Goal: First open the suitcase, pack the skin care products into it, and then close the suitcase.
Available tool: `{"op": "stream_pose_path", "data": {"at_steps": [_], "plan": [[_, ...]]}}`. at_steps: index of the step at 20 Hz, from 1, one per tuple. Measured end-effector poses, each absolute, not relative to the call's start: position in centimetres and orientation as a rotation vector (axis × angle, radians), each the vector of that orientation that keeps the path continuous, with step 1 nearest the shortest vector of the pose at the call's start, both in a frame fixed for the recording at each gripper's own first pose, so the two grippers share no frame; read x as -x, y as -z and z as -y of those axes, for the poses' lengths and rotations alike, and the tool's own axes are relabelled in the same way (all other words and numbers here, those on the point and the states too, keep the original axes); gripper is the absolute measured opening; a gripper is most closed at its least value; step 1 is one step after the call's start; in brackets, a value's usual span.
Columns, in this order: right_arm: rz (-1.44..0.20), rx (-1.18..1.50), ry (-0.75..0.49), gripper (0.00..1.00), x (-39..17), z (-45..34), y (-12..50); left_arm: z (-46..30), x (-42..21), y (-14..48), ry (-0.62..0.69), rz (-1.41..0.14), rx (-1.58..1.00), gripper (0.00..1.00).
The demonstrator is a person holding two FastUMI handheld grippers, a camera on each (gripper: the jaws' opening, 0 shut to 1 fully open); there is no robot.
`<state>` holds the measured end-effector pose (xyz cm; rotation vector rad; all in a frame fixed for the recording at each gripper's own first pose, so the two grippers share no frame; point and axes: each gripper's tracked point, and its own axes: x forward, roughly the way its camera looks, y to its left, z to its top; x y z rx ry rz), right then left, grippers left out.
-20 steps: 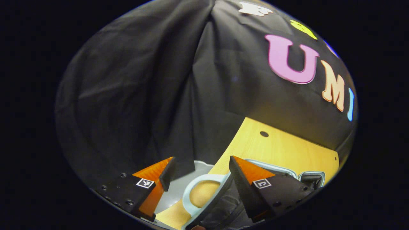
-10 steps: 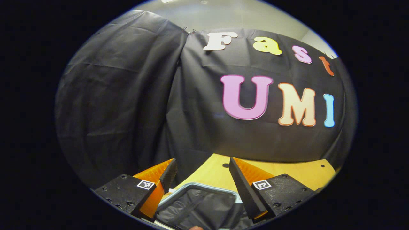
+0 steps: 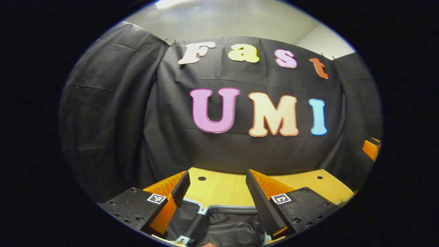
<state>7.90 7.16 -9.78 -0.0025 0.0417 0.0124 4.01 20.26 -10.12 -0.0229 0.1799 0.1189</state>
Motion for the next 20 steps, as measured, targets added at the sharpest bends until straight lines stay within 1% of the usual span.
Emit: {"op": "stream_pose_path", "data": {"at_steps": [2,3,4,6,7,8,10,14,20], "plan": [[-0.040,0.001,-0.011,0.99,-7.7,-5.8,9.8,-16.1,-3.9,11.6,-0.056,-0.216,0.034,0.95],[-0.041,0.001,-0.011,1.00,-7.8,-5.3,10.0,-14.4,-3.8,12.2,-0.031,-0.229,0.033,0.94],[-0.044,0.001,-0.011,0.99,-7.7,-4.6,10.0,-12.7,-3.7,12.8,-0.006,-0.244,0.030,0.94],[-0.054,0.003,-0.011,1.00,-7.4,-3.4,10.5,-9.2,-3.3,14.4,0.047,-0.271,0.026,0.95],[-0.061,0.004,-0.010,1.00,-7.2,-2.8,10.7,-7.4,-3.0,15.2,0.075,-0.286,0.030,0.94],[-0.066,0.006,-0.009,1.00,-7.0,-2.2,10.9,-5.9,-2.6,16.0,0.099,-0.302,0.026,0.95],[-0.071,0.007,-0.007,1.00,-6.7,-1.1,11.1,-3.3,-2.1,17.8,0.140,-0.343,0.023,0.95],[-0.087,0.013,-0.010,1.00,-6.0,0.5,11.9,1.3,-0.4,22.1,0.202,-0.436,0.039,0.95],[-0.124,0.032,-0.013,0.99,-4.8,2.6,13.7,5.9,2.2,26.5,0.247,-0.531,0.074,0.96]]}}
